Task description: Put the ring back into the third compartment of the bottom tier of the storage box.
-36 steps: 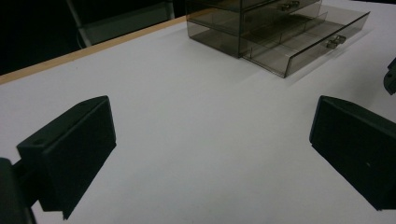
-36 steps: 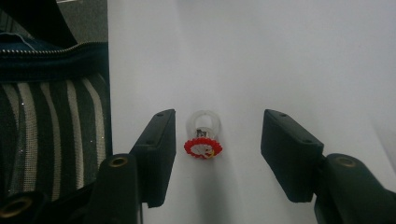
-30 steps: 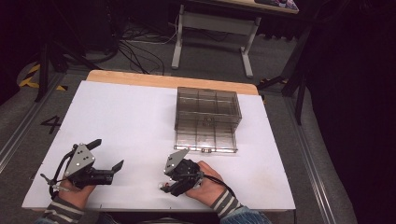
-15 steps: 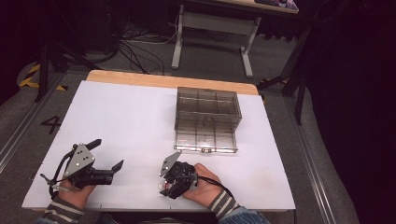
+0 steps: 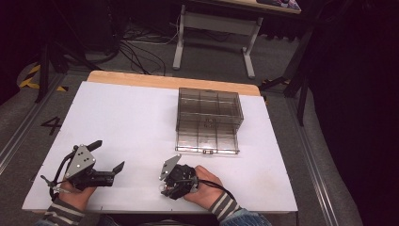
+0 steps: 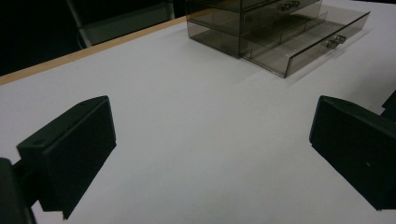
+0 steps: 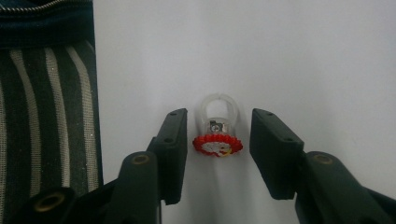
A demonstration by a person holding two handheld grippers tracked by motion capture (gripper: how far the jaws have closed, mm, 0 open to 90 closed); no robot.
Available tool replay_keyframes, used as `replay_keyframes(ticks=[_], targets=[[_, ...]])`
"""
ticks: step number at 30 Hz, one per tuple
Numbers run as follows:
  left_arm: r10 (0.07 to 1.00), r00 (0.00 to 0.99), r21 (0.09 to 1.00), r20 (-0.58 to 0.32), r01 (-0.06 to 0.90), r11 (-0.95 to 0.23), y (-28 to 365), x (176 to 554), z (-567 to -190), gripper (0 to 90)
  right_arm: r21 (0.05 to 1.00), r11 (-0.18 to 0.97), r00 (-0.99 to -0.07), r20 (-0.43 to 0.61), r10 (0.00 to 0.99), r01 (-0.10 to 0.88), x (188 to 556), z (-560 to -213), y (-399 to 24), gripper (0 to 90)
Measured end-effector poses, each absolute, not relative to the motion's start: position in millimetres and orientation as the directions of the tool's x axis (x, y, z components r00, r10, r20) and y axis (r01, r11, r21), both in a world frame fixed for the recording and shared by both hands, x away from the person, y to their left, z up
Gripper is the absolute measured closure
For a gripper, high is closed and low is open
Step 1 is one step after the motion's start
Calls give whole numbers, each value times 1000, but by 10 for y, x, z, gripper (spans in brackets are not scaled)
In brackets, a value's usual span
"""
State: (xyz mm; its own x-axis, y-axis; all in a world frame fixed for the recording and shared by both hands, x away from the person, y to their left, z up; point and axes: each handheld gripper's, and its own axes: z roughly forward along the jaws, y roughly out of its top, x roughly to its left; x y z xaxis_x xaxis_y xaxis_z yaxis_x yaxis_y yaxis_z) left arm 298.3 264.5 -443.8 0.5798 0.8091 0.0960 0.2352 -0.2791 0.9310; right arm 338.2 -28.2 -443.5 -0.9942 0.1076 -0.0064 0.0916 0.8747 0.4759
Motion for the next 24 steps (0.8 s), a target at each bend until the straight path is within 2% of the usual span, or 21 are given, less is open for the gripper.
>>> replay_keyframes(ticks=[4,24], targets=[[809,580,931,96,234,-279,2646,2982,-4437,11,475,876,-994,-13,104,86,3376,-4429,-279,666],[810,579,931,97,234,-279,2647,2981,-4436,11,547,835,-991,-67,116,60,3356,-4253,-370,676]])
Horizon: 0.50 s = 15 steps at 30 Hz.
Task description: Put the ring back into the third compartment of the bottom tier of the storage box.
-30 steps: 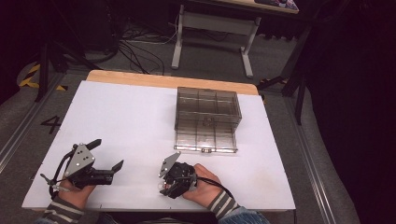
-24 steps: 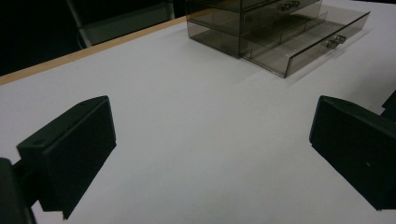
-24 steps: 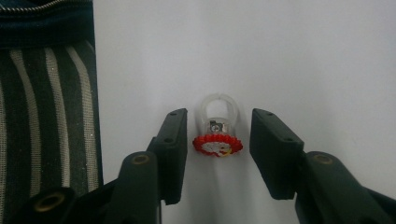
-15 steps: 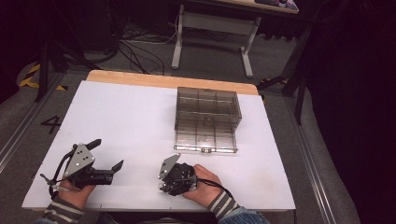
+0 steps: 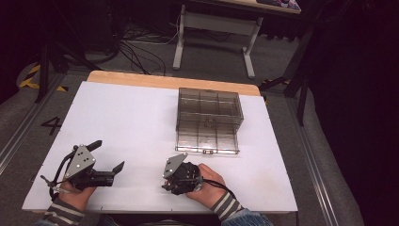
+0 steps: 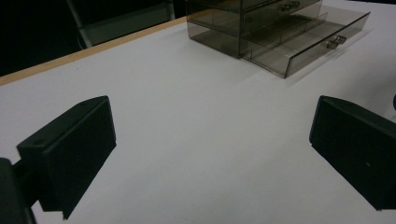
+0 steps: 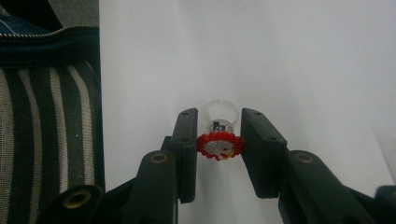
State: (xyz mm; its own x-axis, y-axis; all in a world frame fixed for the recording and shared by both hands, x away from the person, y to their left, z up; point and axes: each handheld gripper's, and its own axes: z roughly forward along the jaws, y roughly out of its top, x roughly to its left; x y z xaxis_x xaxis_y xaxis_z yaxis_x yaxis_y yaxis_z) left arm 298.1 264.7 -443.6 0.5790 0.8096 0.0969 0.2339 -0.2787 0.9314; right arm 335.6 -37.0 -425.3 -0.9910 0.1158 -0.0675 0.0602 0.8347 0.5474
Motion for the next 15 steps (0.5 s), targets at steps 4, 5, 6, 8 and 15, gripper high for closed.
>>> replay_keyframes(ticks=[4,5,6,8,15], targets=[[810,579,932,97,233,-279,2647,2981,-4436,11,556,829,-991,-71,116,57,3359,-4233,-383,676],[810,579,932,97,234,-278,2646,2980,-4436,11,557,828,-990,-73,121,60,3357,-4228,-385,676],[810,579,932,97,233,-279,2647,2981,-4436,11,559,827,-990,-74,120,58,3357,-4225,-388,677],[810,579,932,97,234,-278,2647,2981,-4436,11,560,826,-989,-77,123,60,3356,-4215,-394,676],[809,580,931,97,234,-279,2645,2981,-4437,11,574,816,-986,-85,140,67,3373,-4173,-439,676]])
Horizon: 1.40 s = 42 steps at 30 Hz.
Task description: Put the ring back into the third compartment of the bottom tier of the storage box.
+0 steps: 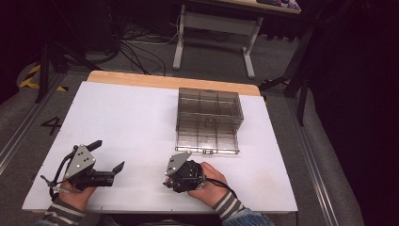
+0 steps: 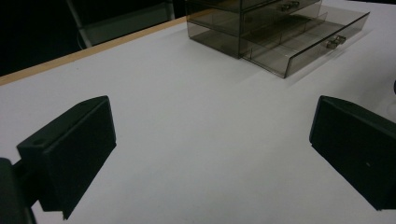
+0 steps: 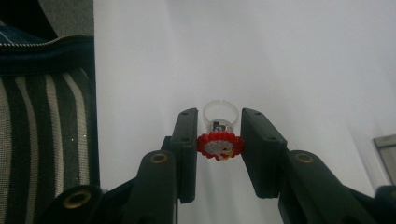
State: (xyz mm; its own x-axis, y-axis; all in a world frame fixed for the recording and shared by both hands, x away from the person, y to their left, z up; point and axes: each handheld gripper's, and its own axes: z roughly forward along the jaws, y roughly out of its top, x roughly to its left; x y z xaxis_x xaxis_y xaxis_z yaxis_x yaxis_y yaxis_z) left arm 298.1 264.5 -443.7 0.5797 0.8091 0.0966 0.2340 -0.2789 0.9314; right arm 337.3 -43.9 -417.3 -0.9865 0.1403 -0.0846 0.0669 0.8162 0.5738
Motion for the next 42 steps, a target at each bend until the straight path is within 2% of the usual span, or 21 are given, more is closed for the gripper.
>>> replay_keyframes(ticks=[17,42], targets=[[808,581,930,95,238,-280,2639,2986,-4440,11,629,770,-967,-115,227,106,3477,-3981,-671,677],[808,582,930,94,239,-280,2642,2985,-4440,11,671,724,-931,-140,336,160,3607,-3873,-941,677]])
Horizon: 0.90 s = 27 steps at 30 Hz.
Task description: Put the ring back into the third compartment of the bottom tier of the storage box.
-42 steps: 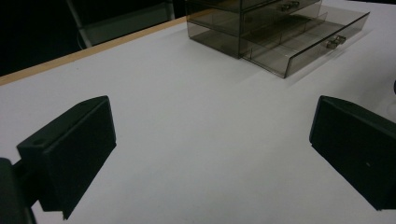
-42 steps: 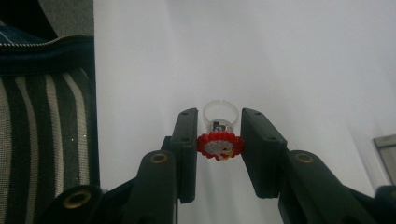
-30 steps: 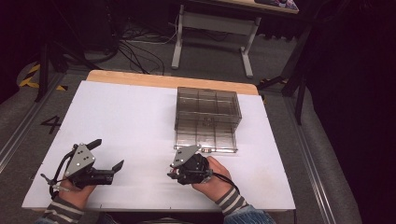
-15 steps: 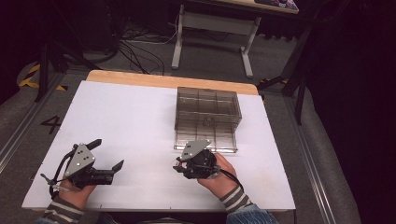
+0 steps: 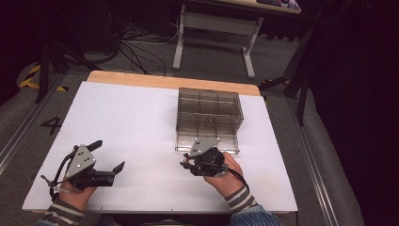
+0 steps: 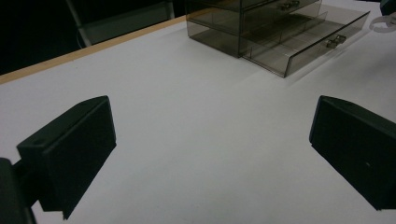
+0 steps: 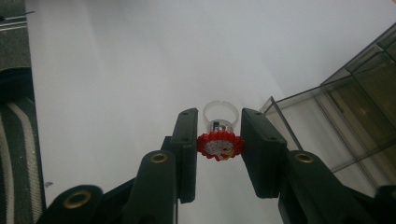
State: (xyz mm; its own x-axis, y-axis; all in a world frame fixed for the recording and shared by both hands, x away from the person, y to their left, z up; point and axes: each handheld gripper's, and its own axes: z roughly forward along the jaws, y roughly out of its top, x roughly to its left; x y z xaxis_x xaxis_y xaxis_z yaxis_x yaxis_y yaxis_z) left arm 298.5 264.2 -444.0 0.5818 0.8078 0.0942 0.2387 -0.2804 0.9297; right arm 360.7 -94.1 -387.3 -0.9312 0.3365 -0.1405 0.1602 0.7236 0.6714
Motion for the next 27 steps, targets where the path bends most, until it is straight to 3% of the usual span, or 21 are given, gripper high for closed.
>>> replay_keyframes(ticks=[27], targets=[[809,580,930,92,240,-278,2638,2983,-4441,12,696,640,-820,-130,558,325,3865,-3859,-1330,677]])
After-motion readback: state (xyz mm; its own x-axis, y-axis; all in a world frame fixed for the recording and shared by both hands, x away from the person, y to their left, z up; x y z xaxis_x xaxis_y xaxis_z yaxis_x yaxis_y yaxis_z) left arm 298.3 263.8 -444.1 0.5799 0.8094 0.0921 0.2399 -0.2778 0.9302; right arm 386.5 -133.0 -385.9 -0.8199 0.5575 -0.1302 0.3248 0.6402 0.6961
